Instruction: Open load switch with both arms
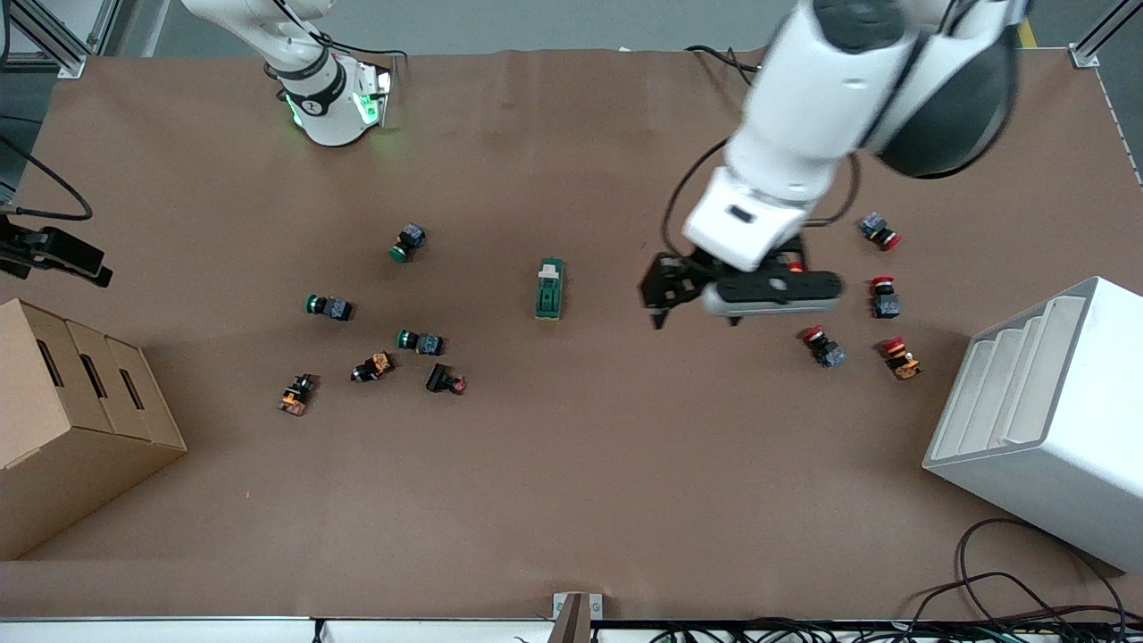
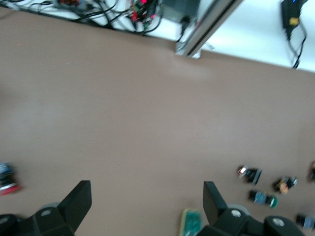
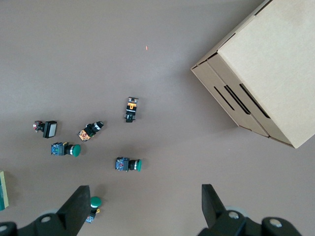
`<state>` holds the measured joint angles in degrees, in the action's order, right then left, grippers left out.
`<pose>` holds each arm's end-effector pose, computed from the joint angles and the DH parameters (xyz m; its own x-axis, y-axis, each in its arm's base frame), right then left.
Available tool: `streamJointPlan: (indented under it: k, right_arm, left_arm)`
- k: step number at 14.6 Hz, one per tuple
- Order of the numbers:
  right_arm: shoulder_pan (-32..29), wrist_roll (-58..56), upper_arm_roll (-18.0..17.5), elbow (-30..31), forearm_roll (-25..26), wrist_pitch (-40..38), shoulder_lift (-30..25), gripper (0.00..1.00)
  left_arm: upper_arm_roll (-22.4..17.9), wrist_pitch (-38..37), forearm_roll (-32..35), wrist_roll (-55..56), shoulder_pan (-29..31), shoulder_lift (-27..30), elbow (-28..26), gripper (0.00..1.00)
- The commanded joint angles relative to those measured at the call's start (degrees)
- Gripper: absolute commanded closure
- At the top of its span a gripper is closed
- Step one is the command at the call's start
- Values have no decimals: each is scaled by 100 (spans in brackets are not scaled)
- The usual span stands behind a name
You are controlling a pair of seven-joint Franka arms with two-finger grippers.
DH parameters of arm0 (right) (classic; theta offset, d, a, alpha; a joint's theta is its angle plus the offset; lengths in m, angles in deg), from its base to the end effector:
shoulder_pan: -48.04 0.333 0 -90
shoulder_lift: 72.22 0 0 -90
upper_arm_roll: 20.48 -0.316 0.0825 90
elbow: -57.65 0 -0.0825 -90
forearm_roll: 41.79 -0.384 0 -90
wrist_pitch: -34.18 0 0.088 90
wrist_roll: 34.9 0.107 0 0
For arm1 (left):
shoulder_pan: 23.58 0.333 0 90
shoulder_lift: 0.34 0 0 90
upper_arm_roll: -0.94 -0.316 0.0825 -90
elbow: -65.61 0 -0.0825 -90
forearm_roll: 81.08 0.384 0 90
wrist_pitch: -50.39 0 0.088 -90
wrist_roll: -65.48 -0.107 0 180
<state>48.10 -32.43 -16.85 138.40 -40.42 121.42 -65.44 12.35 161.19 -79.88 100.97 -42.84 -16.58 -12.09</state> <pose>0.5856 -0.0367 0.6288 0.9944 -0.1059 -0.0034 -0.1058 -0.9939 0.0315 0.5871 -0.3236 0.5955 0.9686 0.1156 0.2202 0.0713 -0.9773 0.1993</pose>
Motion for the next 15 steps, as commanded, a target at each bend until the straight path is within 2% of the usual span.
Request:
streamJointPlan:
  k: [1, 5, 7, 9, 12, 15]
  right_arm:
    - [-138, -54, -170, 266, 56, -22, -308, 0]
    - [-32, -54, -161, 266, 56, -93, -414, 0]
    - [-41, -54, -161, 257, 65, -49, -388, 0]
    - [-58, -54, -152, 222, 65, -31, -379, 0]
    - [-41, -45, -152, 195, 47, -14, -361, 0]
    - [20, -10, -152, 99, 56, -49, -318, 0]
  left_arm:
    - [10, -883, -261, -1224, 579, 690, -307, 0]
    - [-7, -1525, -287, -1615, 1344, 1429, -886, 0]
    - [-7, -2008, -287, -1851, 1530, 1614, -923, 0]
    - [-34, -2133, -296, -2124, 1810, 1720, -844, 0]
    - [-42, -2580, -296, -2475, 2023, 1948, -974, 0]
    - [-51, -2634, -296, -2906, 2111, 2247, -1309, 0]
